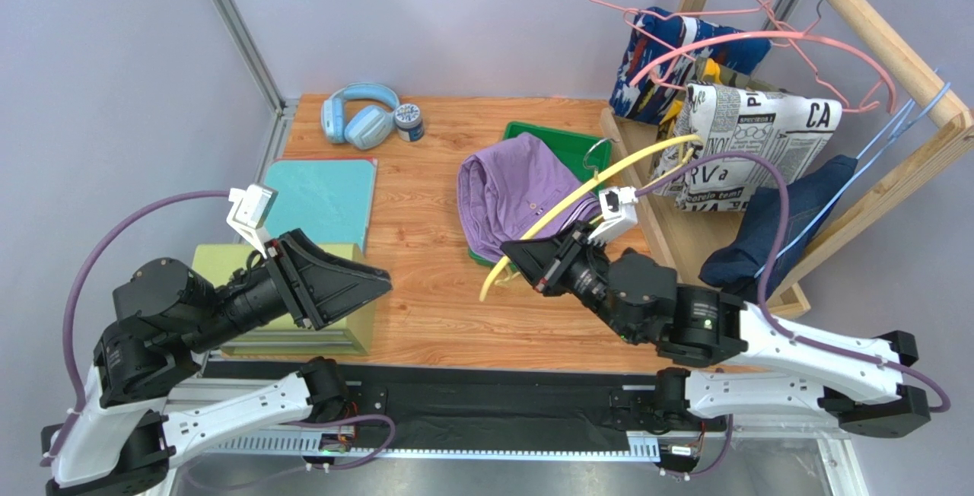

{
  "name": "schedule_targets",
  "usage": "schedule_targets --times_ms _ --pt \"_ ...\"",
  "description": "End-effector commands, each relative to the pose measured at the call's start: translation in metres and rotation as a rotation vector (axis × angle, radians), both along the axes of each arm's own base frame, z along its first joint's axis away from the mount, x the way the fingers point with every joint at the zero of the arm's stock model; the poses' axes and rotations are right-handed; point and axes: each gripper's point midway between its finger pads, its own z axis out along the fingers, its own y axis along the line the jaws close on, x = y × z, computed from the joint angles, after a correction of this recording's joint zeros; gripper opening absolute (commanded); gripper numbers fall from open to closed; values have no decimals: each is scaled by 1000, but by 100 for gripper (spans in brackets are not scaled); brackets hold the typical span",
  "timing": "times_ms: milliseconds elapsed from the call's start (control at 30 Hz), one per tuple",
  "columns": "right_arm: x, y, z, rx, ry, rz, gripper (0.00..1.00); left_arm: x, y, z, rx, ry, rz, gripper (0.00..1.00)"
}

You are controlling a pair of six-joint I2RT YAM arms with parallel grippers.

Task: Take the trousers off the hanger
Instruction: Pass the hanger from the left arm to the right, then hang the hanger back to the clothesline with the right arm

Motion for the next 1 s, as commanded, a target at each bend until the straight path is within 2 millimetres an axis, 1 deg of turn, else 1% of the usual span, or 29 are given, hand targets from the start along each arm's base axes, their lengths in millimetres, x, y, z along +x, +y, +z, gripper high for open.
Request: schedule_targets --times_ms 0,33,67,100,133,167,233,267,300,333,367,400,433,467,500,533,567,600,633,667,733,767,833,867,900,933,967 --pt "32 -7 45 210 24 -236 0 4 12 -15 56 11 53 63" --pt "34 -2 46 210 22 -239 0 3 14 -14 52 9 51 63" --pt "35 1 51 219 17 -240 0 2 16 -14 53 6 53 63" --pt "37 9 48 203 16 -242 0 1 16 -13 54 5 52 63" --pt "38 11 50 196 10 -246 0 1 18 -13 52 3 53 63" --pt "40 11 56 202 3 -255 0 0 19 -13 54 1 50 63" --pt "47 4 56 167 -15 -311 0 -2 20 -13 56 0 43 63" --pt "50 -1 60 154 -32 -337 0 -3 21 -13 54 -1 40 63" --pt "55 -9 68 150 -47 -372 0 -4 22 -13 50 -1 40 63" --pt "58 -14 71 127 -61 -389 0 -4 22 -14 48 3 41 63" --pt "65 -22 74 119 -66 -418 0 -4 22 -17 52 8 39 63" --pt "67 -26 79 113 -64 -411 0 -5 22 -18 52 8 39 63" --pt "71 -29 81 112 -64 -412 0 -5 23 -18 48 10 39 63" --pt "83 -39 82 107 -66 -444 0 -4 21 -21 55 13 39 63" --pt "85 -41 85 99 -61 -419 0 -4 20 -21 55 17 37 63" --pt "89 -47 87 101 -59 -423 0 -5 19 -21 52 15 31 63" --pt "100 -59 90 94 -68 -456 0 -4 18 -22 56 17 28 63" --pt "102 -60 89 86 -63 -427 0 -5 16 -22 56 20 23 63" --pt "104 -69 93 102 -62 -437 0 -5 15 -22 59 18 17 63" --pt "114 -82 95 96 -73 -471 0 -5 15 -23 62 20 16 63" --pt "117 -90 102 94 -92 -460 0 -4 13 -24 64 25 16 63" --pt "122 -103 108 100 -107 -489 0 -4 11 -26 68 27 14 63" --pt "124 -107 113 103 -119 -458 0 -3 10 -27 68 32 11 63" --pt "133 -123 118 115 -126 -493 0 -3 8 -29 74 35 8 63" --pt "131 -122 120 124 -125 -451 0 -2 5 -30 78 39 5 63" --pt "134 -126 122 125 -131 -453 0 -3 4 -29 74 39 -1 63" --pt "140 -139 127 128 -143 -485 0 -2 2 -30 78 42 -5 63"
